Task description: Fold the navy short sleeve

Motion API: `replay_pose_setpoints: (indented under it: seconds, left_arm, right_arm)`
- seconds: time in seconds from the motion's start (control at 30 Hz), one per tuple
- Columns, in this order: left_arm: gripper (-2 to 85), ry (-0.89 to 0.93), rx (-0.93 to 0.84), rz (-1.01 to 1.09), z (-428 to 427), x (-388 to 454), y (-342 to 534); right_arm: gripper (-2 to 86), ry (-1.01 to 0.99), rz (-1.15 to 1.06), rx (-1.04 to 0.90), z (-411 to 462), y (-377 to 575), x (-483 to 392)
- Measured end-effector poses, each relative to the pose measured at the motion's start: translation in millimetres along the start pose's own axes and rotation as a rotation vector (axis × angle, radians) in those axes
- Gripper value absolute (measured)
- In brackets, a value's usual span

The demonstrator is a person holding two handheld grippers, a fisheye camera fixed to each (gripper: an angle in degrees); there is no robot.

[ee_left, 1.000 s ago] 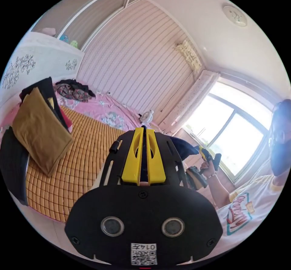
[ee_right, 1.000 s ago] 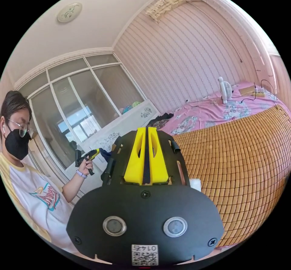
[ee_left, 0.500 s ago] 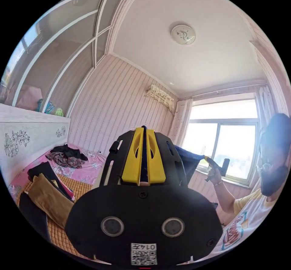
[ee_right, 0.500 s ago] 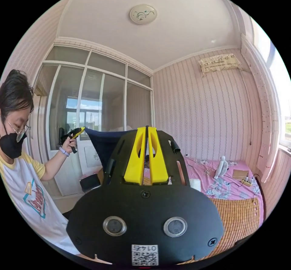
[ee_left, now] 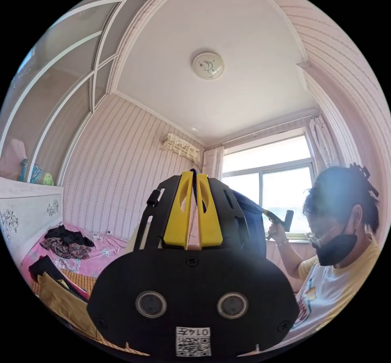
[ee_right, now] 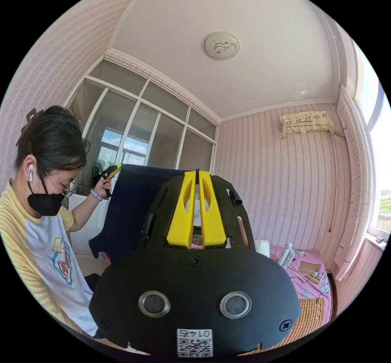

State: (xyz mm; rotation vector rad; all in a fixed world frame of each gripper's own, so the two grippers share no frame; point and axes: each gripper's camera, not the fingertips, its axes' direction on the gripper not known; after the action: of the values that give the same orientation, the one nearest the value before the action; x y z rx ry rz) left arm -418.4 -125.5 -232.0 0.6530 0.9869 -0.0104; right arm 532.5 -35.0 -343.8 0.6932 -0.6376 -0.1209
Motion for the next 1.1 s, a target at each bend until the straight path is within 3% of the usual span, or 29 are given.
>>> replay_pose_setpoints:
  seconds: [0.13,0.27,0.4,0.53,0.63,0.87,1.1]
  left_arm:
    - [-1.0,-0.197,-0.329,-0.128,89.6,-69.3,47.2]
    - [-1.0,-0.33,-0.577,-0.266,168.7,-123.1,125.2]
    - [-1.0,-0.283,-0.51,-0.33,205.9,-136.4,129.9]
    - [-1.0,-0.235,-0.37,-0.214,229.1,-124.0,87.2]
    - [-1.0,-0.206,-0.37,-0.154,236.5,-120.8,93.7]
    - [-1.0,-0.221,-0.752,-0.219,257.1,-156.7,241.1]
    - [-0.9,-0.323,-1.114,-0.433,257.2,-211.6,408.8]
  right_arm:
    - [0.4,0.031,0.207,-0.27,85.4,53.6,66.6]
    - [0.4,-0.031,0.572,-0.367,144.7,134.5,140.4]
    - [0.3,0.065,0.541,-0.371,182.0,136.4,173.7]
    - [0.4,0.113,0.422,-0.163,179.0,80.2,194.2]
    - [0.4,0.126,0.353,-0.096,172.5,84.8,194.1]
    - [0.5,0.165,0.523,-0.32,166.8,226.5,208.6]
    - [0.5,0.108,1.046,-0.538,159.3,422.0,217.4]
